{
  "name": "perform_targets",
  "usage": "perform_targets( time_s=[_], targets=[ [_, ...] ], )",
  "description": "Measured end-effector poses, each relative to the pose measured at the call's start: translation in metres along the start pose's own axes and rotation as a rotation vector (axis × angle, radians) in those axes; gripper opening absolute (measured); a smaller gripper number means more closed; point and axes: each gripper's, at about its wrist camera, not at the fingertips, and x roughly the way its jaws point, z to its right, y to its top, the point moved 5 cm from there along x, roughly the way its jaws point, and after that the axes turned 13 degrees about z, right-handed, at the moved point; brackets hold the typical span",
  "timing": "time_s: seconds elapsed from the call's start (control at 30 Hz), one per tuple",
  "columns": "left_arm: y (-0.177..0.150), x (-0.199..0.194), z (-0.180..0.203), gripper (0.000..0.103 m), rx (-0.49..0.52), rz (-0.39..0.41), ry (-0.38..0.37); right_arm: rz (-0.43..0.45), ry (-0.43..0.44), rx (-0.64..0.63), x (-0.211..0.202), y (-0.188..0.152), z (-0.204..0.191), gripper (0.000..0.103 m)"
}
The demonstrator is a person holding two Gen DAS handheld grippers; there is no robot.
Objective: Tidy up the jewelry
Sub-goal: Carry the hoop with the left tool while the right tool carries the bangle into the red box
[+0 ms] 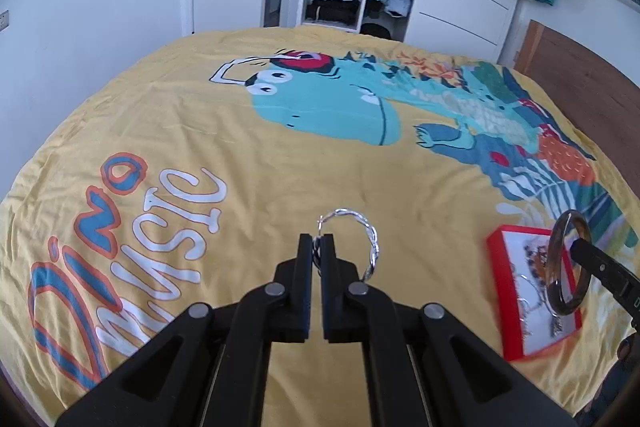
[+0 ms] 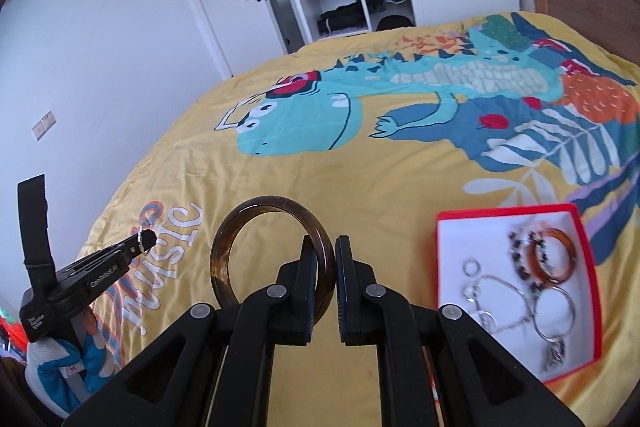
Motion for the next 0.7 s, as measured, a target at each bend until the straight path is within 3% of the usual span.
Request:
perform_targets(
  time_s=[0.37,0.7],
  targets=[
    [-0.017,-0.028,0.081,0.003,0.058,-0.024,-0.108,0.047,-0.136,0.081,-0.072,-0.008,0.094,0.009],
    [-0.054,-0.004,0.184,0.003,0.178,-0.097,-0.223,0.017,-0.238,0.148,-0.073,-0.036,0.177,0.009]
  ],
)
